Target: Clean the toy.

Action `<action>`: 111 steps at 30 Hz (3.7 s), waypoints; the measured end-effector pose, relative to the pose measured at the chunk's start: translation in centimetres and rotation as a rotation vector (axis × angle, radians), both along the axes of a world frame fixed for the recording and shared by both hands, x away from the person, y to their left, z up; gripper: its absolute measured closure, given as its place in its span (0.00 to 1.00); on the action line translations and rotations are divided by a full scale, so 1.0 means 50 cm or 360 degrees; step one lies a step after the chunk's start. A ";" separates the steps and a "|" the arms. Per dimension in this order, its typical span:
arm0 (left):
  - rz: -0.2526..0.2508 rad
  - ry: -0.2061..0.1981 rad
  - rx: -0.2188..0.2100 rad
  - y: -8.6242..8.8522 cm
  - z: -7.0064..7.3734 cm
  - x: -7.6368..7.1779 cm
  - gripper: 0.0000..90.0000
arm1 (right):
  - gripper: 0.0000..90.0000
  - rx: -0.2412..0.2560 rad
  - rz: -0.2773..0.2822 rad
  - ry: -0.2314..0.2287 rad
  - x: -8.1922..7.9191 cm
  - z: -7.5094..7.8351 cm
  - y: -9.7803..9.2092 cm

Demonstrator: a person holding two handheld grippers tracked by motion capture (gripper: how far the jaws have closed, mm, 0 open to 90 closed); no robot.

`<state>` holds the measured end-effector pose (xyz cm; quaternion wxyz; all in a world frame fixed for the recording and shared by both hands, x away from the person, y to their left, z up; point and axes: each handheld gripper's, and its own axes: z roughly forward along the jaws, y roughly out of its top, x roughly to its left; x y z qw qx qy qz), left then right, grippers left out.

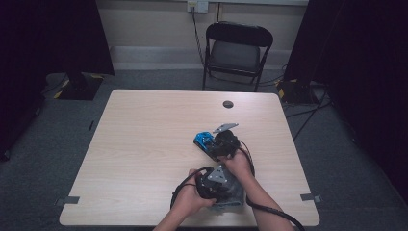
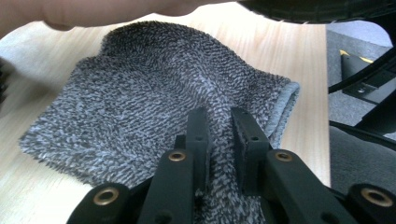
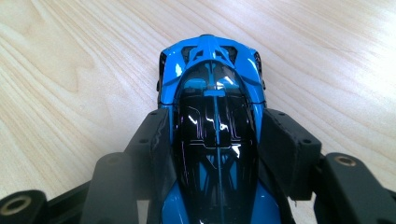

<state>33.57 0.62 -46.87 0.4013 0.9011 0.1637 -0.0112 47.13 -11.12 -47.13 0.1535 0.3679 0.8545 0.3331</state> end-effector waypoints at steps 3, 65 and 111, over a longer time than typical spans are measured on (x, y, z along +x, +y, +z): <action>-0.0001 -0.0009 -0.0019 0.000 0.004 -0.001 0.87 | 0.48 0.0006 0.0000 -0.0005 0.000 -0.001 -0.001; 0.0014 -0.0092 -0.0098 -0.202 -0.011 0.118 0.60 | 0.29 0.0247 -0.0309 -0.0090 -0.047 0.054 -0.316; 0.0573 -0.0137 0.0026 0.068 0.033 0.271 0.28 | 0.37 0.0170 -0.0225 -0.0009 -0.240 0.033 -0.302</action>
